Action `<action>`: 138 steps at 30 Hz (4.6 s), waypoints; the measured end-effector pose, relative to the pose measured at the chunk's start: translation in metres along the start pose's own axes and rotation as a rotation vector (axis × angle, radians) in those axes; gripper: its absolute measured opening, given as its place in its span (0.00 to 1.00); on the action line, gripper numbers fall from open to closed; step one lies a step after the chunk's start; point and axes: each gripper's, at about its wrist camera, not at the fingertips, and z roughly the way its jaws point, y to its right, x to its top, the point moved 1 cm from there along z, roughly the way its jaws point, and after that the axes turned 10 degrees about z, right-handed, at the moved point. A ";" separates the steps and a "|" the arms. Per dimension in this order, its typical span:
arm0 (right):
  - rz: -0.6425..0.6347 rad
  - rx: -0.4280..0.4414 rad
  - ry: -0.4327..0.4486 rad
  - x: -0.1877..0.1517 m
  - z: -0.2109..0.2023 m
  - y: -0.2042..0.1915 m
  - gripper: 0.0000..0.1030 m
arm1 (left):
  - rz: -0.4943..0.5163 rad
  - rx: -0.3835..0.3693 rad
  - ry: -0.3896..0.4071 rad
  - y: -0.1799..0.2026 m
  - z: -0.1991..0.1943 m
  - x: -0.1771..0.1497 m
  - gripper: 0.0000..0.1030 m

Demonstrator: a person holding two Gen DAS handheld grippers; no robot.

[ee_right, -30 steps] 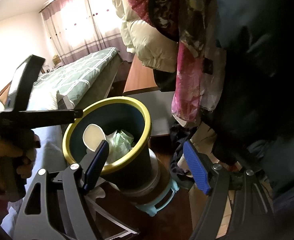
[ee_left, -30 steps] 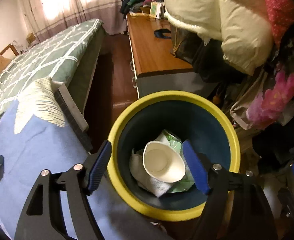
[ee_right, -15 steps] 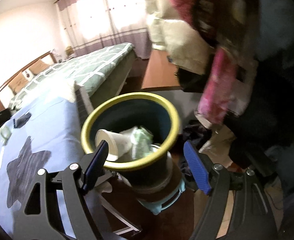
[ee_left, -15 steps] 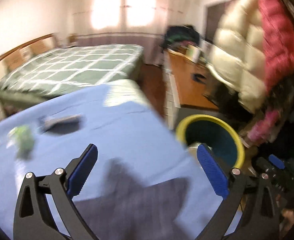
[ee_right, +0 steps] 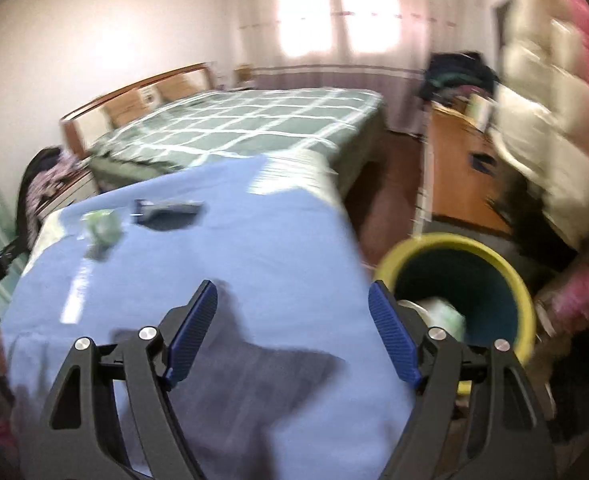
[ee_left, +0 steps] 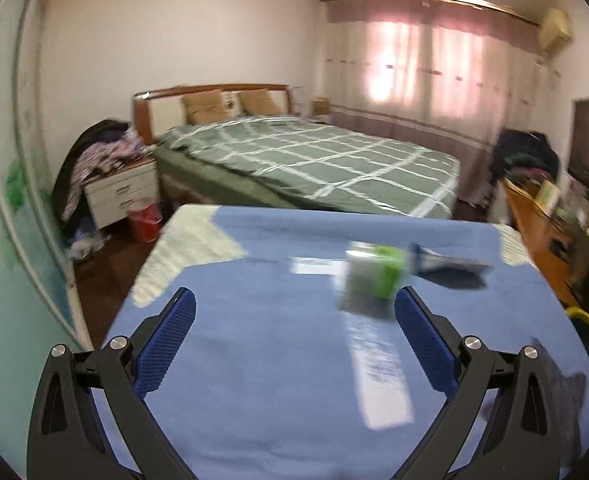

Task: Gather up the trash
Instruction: 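Move both tools back toward the toothpaste tube and jar, then grasp the blue-capped toothpaste tube with the right gripper and lift it, then carry the toothpaste tube over the yellow bin and open the right gripper, then grasp the clear green-lidded jar with the left gripper, then carry the green-lidded jar over the yellow bin and open the left gripper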

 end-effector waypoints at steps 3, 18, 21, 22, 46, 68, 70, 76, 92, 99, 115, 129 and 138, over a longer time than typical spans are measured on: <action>-0.082 0.022 -0.013 0.010 0.026 -0.043 0.72 | -0.075 -0.033 -0.044 -0.022 0.012 -0.012 0.95; -0.353 -0.030 -0.030 0.049 0.158 -0.119 0.72 | -0.056 -0.052 -0.061 -0.002 0.018 -0.023 0.95; -0.409 -0.037 -0.021 0.058 0.170 -0.125 0.72 | -0.054 -0.054 -0.065 -0.002 0.020 -0.024 0.95; -0.418 -0.033 -0.029 0.059 0.173 -0.125 0.72 | -0.051 -0.057 -0.067 -0.001 0.021 -0.024 0.95; -0.524 0.141 -0.239 0.044 0.208 -0.142 0.26 | -0.073 -0.081 -0.083 -0.001 0.027 -0.025 0.95; 0.018 0.154 -0.151 0.007 0.064 -0.025 0.08 | -0.028 -0.074 -0.060 0.009 0.017 -0.024 0.95; 0.092 0.092 -0.112 0.005 0.056 0.004 0.08 | -0.024 -0.073 -0.057 0.010 0.017 -0.025 0.95; 0.287 -0.181 0.026 0.007 0.038 0.089 0.08 | 0.003 -0.070 -0.048 0.016 0.013 -0.025 0.95; 0.531 -0.377 -0.005 -0.003 0.049 0.160 0.40 | 0.042 -0.084 -0.045 0.025 0.011 -0.026 0.95; 0.488 -0.387 0.006 -0.002 0.048 0.152 0.57 | 0.051 -0.085 -0.048 0.027 0.011 -0.026 0.95; 0.478 -0.386 -0.012 0.000 0.053 0.152 0.65 | 0.178 -0.218 -0.202 0.081 0.073 -0.002 0.95; 0.459 -0.376 0.004 -0.002 0.052 0.146 0.65 | 0.193 -0.202 -0.275 0.095 0.155 0.041 0.69; 0.399 -0.271 0.011 -0.002 0.012 0.137 0.65 | 0.272 -0.265 -0.249 0.139 0.123 0.045 0.69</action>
